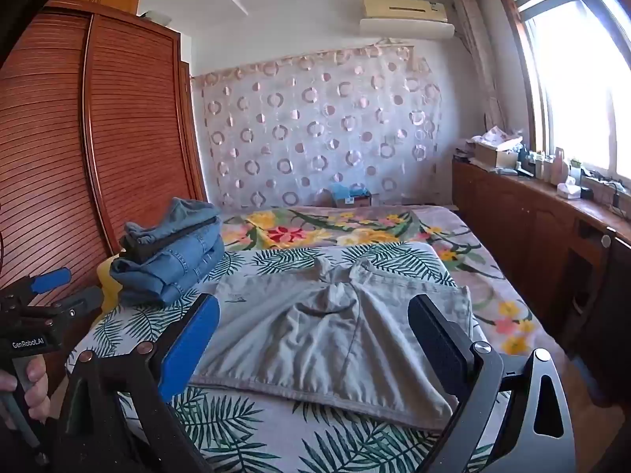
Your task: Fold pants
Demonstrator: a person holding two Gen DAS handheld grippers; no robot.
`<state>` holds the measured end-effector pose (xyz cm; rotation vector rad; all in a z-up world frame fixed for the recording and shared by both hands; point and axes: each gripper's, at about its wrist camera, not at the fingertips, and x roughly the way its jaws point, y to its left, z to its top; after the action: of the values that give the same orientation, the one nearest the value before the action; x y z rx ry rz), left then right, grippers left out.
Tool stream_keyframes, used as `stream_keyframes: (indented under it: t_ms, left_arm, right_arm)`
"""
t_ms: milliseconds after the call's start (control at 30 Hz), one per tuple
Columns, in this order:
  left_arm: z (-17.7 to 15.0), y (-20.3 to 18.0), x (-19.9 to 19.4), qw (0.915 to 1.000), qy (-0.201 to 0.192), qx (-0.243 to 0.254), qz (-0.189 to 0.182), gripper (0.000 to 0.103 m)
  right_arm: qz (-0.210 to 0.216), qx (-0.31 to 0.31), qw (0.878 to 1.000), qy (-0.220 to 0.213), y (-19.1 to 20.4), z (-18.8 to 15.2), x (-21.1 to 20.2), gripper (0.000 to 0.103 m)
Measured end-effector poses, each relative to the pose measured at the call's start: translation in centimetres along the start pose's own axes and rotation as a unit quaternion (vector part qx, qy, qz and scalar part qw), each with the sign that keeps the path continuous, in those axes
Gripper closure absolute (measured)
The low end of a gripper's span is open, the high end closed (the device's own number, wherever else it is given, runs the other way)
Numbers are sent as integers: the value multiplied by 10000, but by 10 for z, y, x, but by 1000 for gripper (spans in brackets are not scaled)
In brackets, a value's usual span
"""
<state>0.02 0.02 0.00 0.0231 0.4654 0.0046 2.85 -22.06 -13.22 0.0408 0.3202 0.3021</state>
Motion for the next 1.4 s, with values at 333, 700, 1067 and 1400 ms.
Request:
stream_keyframes:
  t_ms: [333, 700, 1067, 1400]
  left_arm:
    - [1, 2, 1, 10000, 24, -15, -14, 0]
    - [-4, -4, -6, 9999, -28, -43, -90, 0]
    - [-9, -2, 1, 9999, 19, -35, -121, 0]
    - [-11, -2, 2, 9999, 25, -28, -120, 0]
  right_arm:
    - [47, -71, 10000, -21, 2, -3, 5, 6]
    - [35, -103, 9999, -26, 7, -4, -1, 6]
    - [36, -107, 9999, -2, 6, -4, -1, 6]
    - [47, -97, 9999, 7, 7, -5, -2, 6]
